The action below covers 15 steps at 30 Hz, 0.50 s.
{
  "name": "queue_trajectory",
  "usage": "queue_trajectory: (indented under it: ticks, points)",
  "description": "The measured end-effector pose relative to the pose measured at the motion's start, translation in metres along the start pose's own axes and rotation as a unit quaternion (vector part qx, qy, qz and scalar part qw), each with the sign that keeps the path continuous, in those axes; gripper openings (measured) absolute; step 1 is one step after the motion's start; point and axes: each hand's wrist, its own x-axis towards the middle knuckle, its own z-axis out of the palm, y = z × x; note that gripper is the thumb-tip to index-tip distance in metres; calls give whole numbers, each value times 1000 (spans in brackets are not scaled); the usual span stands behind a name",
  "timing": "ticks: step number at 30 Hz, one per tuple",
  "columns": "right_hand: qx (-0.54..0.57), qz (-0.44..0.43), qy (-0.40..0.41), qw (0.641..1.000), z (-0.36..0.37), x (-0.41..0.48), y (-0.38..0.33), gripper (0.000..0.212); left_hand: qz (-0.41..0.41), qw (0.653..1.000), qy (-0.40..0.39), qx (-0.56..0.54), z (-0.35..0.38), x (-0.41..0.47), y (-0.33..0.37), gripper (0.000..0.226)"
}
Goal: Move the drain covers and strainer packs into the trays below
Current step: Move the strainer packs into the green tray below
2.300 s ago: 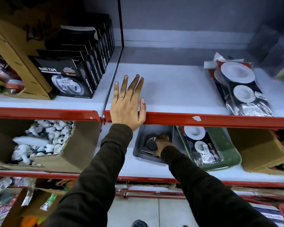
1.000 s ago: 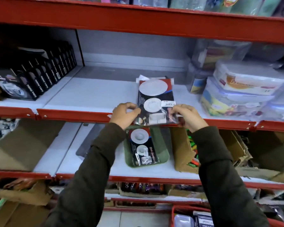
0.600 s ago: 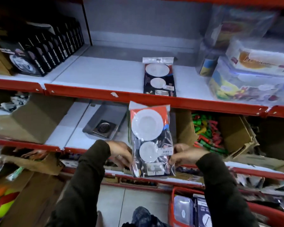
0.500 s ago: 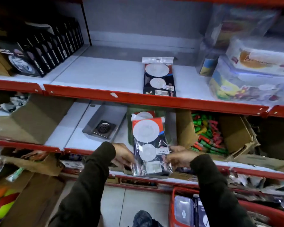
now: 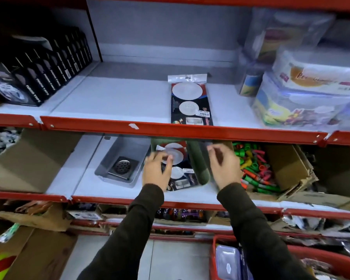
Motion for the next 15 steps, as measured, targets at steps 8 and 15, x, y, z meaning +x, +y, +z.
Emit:
queue_trajectory:
  ticks: [8, 15]
  points:
    - [-283, 42, -45, 957, -8, 103, -56, 54, -57, 965, -26, 255, -44, 102, 93, 61]
    - [173, 189, -103, 961, -16, 133, -71, 52, -116, 989, -85, 39, -65, 132, 112, 38]
